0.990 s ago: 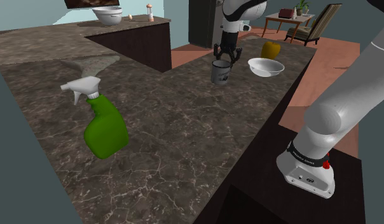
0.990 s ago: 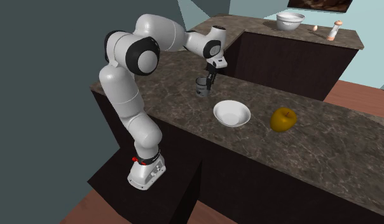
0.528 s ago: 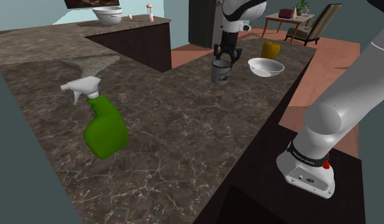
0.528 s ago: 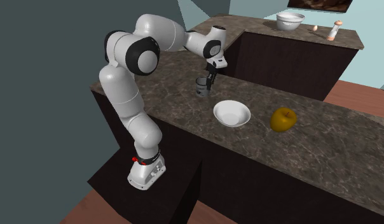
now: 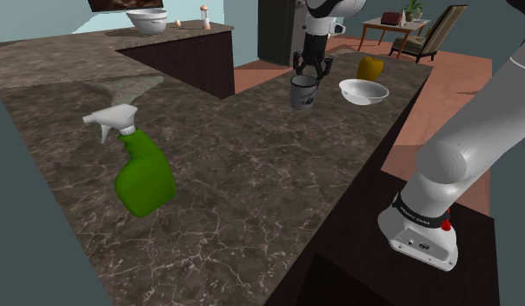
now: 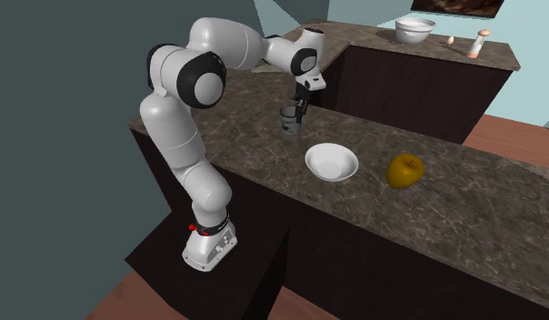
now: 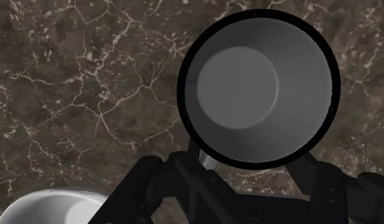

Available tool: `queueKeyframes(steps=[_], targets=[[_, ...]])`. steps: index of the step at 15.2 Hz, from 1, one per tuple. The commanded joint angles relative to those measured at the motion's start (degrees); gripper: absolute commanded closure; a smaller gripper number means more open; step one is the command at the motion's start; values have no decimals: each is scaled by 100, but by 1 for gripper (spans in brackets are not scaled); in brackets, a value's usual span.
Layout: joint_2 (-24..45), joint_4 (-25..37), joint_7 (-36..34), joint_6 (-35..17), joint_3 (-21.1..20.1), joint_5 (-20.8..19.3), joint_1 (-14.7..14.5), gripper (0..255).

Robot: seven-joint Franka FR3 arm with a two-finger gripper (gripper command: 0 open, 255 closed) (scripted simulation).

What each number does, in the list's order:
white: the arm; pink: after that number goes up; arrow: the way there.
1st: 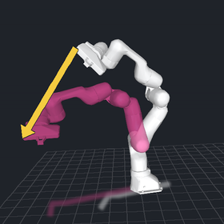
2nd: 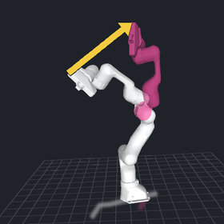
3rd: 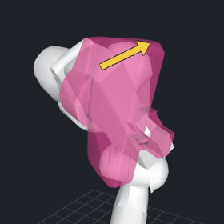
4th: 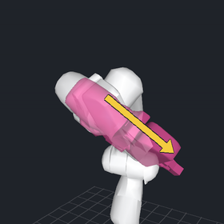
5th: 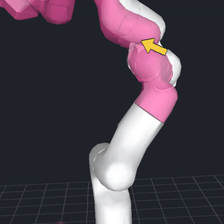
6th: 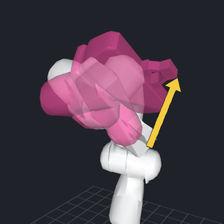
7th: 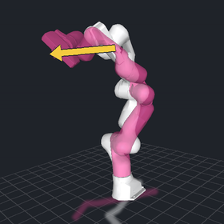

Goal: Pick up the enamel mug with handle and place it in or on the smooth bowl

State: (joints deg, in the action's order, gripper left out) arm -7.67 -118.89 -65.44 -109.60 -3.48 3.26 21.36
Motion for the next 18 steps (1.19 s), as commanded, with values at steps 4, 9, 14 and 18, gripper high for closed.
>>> queueKeyframes(steps=[4, 9, 14, 18], targets=[[-52, 308, -14, 359, 4, -4, 2, 255], [-81, 662, -29, 742, 8, -8, 5, 255], [-79, 1050, -45, 1127, 12, -13, 7, 255], [-55, 1385, -58, 1437, 14, -17, 9, 255]])
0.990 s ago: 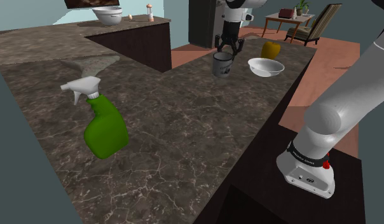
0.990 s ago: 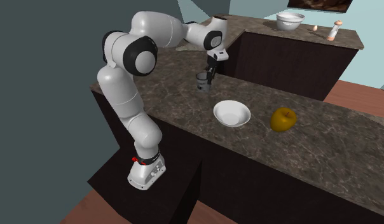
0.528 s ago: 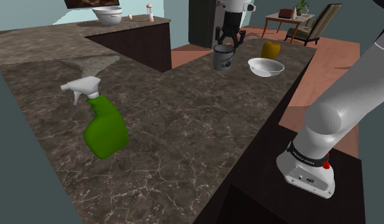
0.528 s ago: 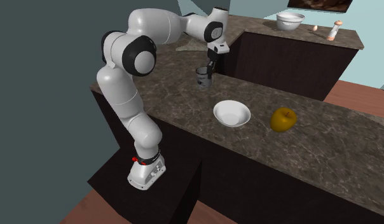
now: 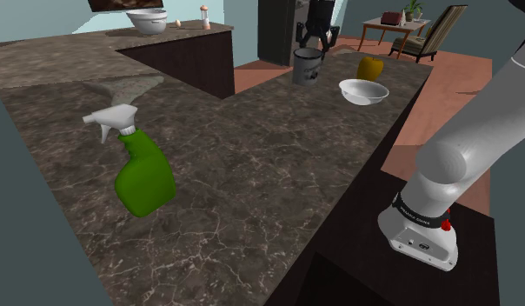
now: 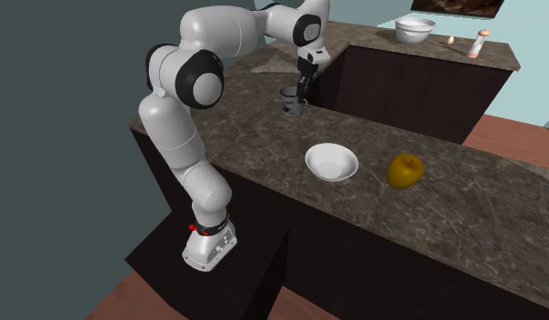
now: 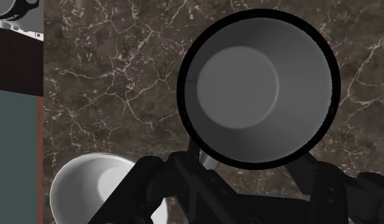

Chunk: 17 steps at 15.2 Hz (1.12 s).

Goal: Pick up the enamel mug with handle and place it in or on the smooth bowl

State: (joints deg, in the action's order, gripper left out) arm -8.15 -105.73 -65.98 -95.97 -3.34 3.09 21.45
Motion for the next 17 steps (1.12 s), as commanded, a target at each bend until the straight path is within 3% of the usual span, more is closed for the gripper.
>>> queueKeyframes(steps=[1, 17], targets=[[3, 156, -7, 152, 1, -2, 0, 255], [-258, 235, 2034, 560, 1231, -289, 862, 255]])
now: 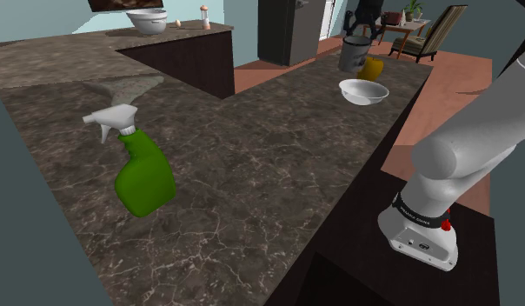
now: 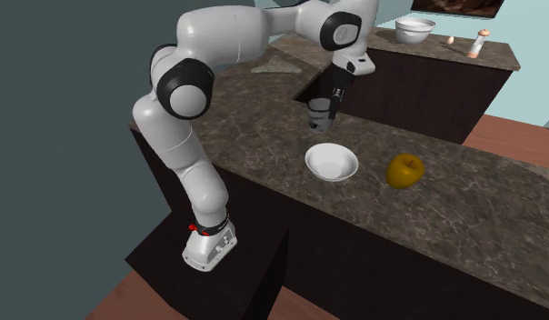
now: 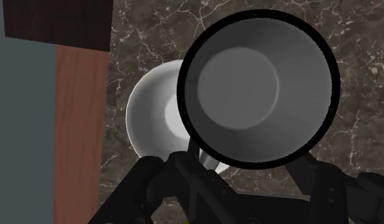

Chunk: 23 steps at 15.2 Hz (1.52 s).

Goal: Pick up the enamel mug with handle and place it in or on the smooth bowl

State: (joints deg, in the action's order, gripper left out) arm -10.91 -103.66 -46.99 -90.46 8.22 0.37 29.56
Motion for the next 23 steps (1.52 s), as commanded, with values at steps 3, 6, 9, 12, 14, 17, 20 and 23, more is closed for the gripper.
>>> queueKeyframes(steps=[3, 6, 9, 12, 14, 17, 20, 23], targets=[[128, 216, 560, 95, 331, -60, 221, 255], [239, 314, 901, 87, 534, -84, 358, 255], [194, 33, 897, -151, 533, -94, 360, 255], [162, -234, 896, -386, 534, -101, 363, 255], [148, -404, 896, -541, 535, -105, 364, 255], [135, -648, 898, -774, 538, -109, 367, 255], [135, -879, 901, -1005, 542, -111, 370, 255], [146, -1099, 907, -1235, 547, -110, 373, 255]])
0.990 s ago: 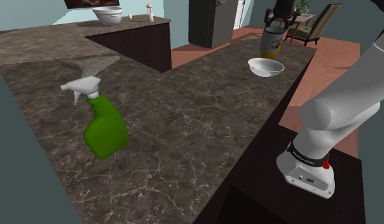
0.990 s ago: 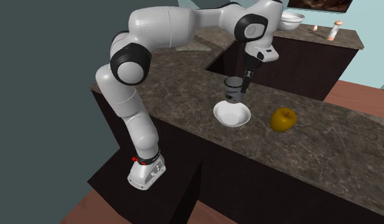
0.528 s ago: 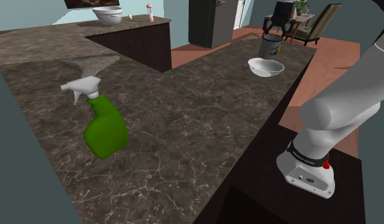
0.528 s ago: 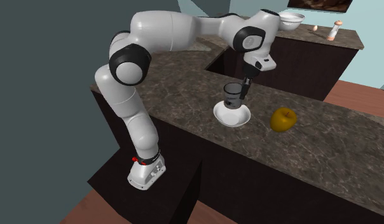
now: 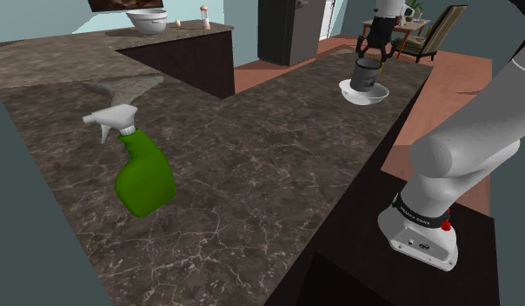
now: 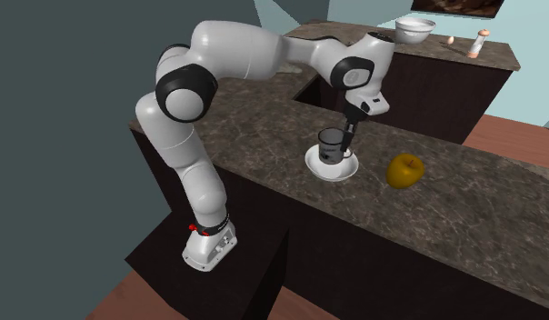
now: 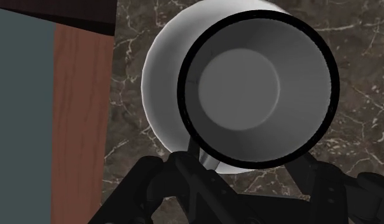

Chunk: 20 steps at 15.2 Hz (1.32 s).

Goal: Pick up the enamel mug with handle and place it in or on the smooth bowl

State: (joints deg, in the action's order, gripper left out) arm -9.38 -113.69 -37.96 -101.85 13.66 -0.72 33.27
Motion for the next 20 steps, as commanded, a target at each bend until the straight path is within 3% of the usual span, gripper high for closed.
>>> queueKeyframes(steps=[1, 8, 9, 14, 18, 20], targets=[[-4, -132, 5, -135, 4, -1, 3, 255], [-4, -132, 5, -135, 4, -1, 3, 255], [-4, -132, 5, -135, 4, -1, 3, 0], [-4, -133, 5, -135, 4, -1, 3, 0], [37, 640, 14, 598, 3, 10, 0, 0], [36, 639, 14, 598, 3, 10, 0, 0]])
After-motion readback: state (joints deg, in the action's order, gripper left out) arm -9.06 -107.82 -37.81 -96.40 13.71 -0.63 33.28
